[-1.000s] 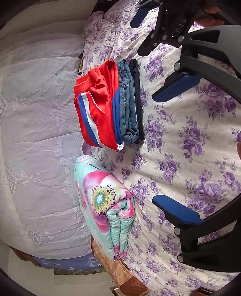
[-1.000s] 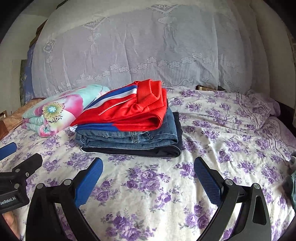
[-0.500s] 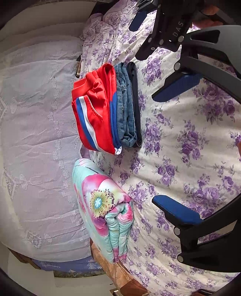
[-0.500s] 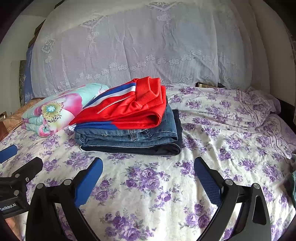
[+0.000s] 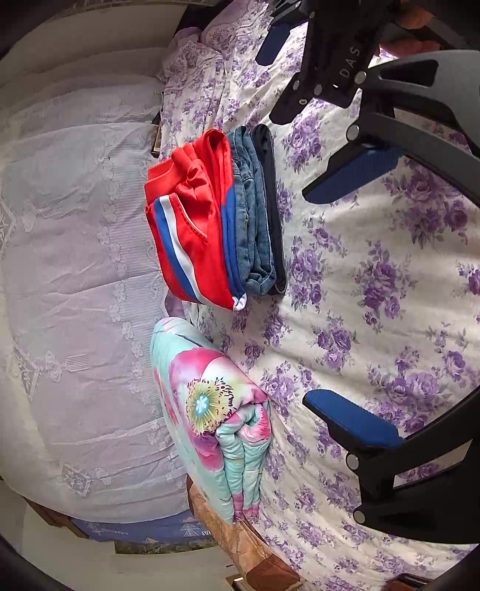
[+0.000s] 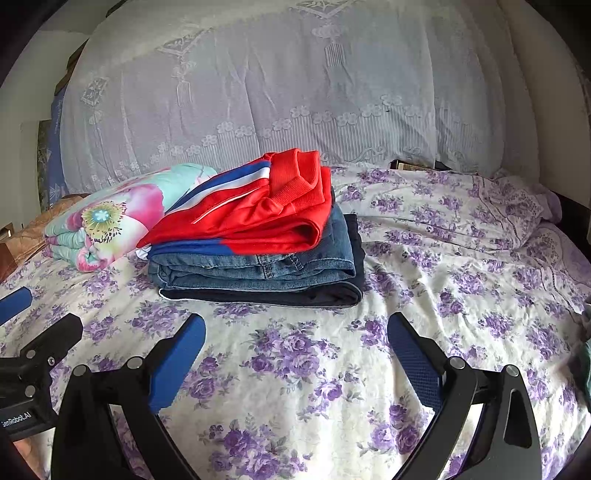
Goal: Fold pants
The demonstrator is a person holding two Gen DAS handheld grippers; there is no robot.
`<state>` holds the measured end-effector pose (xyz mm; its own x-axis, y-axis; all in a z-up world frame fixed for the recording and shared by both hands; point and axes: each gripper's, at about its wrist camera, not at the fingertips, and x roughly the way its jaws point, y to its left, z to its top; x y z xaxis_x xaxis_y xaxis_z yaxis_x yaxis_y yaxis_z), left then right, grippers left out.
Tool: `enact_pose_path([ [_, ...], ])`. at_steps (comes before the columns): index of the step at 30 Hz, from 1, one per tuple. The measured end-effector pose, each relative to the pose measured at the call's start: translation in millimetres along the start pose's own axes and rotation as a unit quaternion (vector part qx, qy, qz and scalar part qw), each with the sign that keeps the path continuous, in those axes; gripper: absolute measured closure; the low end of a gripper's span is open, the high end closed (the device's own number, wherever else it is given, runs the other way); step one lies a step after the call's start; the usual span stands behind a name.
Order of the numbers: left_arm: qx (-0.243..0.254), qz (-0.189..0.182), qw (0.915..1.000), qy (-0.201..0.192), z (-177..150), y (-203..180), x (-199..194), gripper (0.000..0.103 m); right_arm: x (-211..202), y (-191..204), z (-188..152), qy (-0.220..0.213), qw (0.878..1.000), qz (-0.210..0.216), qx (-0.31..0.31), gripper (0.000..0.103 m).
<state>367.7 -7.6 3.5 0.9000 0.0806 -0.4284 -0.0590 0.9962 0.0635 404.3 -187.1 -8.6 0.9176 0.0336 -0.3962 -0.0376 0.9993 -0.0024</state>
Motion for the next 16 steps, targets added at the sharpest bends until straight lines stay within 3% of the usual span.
enact_pose_path([
  [16,-0.02,-0.018,0.9995,0.016,0.8,6.3,3.6,0.005,0.5,-1.0,0.9,0.002,1.0,0.001,0.001,0.004],
])
